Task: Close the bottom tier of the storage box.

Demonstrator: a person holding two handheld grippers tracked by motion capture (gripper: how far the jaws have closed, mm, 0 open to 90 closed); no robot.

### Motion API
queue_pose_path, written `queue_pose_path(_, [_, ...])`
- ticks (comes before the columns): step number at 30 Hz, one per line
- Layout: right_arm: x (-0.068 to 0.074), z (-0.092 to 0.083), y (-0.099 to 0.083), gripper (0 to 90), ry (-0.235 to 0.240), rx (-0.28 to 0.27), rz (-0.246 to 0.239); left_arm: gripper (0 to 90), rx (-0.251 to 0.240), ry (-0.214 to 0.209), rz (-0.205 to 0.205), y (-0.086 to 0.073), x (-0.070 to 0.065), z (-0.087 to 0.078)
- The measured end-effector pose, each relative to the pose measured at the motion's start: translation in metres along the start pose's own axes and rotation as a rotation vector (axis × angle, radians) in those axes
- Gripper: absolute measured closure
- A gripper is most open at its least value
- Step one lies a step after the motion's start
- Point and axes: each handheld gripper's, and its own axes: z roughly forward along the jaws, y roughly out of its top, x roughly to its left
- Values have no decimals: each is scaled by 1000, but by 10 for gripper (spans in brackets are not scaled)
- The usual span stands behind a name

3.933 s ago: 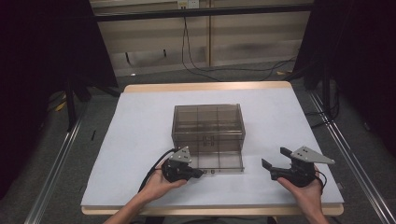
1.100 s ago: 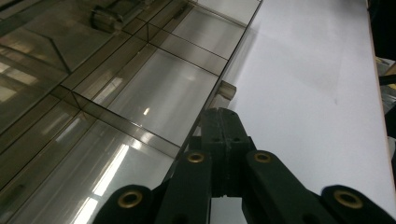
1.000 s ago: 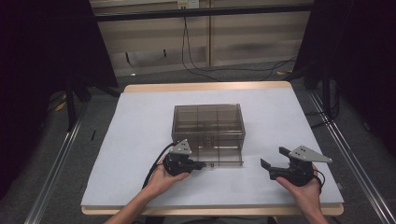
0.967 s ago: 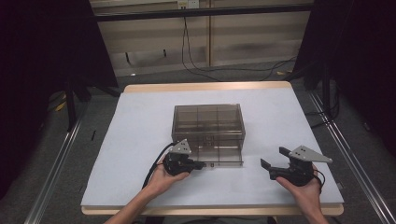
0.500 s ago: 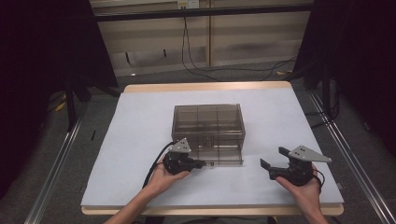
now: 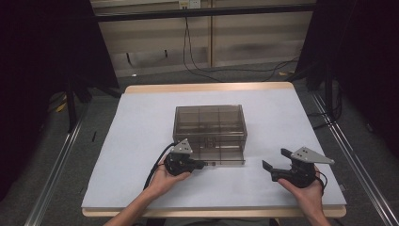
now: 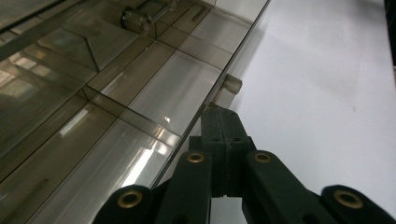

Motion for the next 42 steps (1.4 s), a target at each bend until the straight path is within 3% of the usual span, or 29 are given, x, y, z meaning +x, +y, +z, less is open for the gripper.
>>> queue_pose_path(2, [0, 0, 0, 138, 0, 1, -1, 900, 27, 8, 10, 1, 0, -2])
queue_pose_path(16, [1, 2, 0, 138, 1, 1, -2, 900, 16, 8, 4, -1, 2, 1])
queue_pose_path(18, [1, 2, 0, 138, 1, 2, -1, 900, 34, 8, 5, 0, 3, 0])
queue_pose_path(21, [1, 2, 0, 138, 0, 3, -1, 900, -7, 10, -13, 3, 4, 0])
queue_pose_path(42, [1, 3, 0, 136, 11, 13, 1, 900, -29, 34, -6, 6, 8, 5])
